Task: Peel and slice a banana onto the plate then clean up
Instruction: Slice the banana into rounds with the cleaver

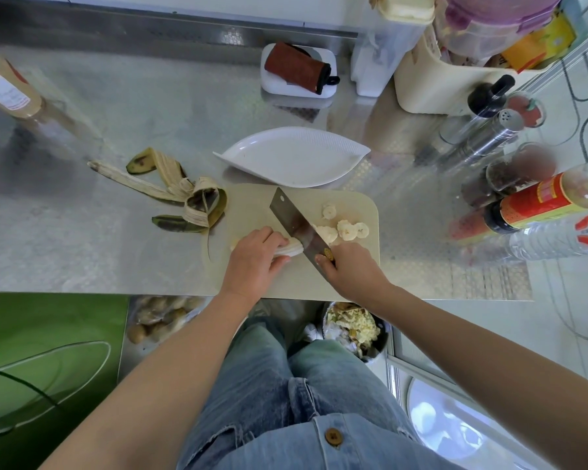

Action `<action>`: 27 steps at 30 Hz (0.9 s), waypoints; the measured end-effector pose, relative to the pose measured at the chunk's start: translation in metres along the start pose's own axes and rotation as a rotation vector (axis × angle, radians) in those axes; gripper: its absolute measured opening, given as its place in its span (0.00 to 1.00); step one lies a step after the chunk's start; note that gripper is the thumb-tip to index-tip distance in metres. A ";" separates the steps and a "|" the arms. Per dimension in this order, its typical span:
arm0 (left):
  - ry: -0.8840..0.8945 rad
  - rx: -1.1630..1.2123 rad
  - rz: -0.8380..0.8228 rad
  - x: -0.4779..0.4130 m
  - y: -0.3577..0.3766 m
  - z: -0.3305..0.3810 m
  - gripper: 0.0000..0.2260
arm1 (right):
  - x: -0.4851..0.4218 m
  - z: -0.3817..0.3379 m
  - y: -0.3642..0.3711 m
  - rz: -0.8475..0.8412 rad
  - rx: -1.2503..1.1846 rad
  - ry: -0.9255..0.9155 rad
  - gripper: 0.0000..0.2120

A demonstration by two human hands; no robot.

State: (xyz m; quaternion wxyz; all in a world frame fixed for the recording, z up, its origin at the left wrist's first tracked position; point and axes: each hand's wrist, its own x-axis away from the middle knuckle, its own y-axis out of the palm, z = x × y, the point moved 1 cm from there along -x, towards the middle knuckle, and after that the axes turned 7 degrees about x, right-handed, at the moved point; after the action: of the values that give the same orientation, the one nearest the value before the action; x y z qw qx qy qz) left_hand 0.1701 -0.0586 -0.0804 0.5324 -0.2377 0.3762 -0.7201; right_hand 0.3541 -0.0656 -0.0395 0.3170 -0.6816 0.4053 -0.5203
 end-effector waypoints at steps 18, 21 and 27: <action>0.006 -0.002 0.003 0.000 0.000 -0.001 0.12 | 0.005 0.004 -0.015 0.020 -0.029 -0.029 0.18; 0.003 0.001 0.001 -0.001 0.000 -0.001 0.12 | 0.006 0.003 -0.013 0.018 -0.032 -0.025 0.15; -0.002 -0.004 0.008 0.000 0.001 0.000 0.13 | 0.002 0.000 -0.001 -0.008 -0.015 0.003 0.22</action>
State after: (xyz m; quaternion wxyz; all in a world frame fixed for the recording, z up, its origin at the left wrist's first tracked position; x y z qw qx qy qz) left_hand 0.1707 -0.0586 -0.0810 0.5351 -0.2381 0.3781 -0.7169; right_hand 0.3550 -0.0674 -0.0379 0.3092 -0.6847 0.4070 -0.5196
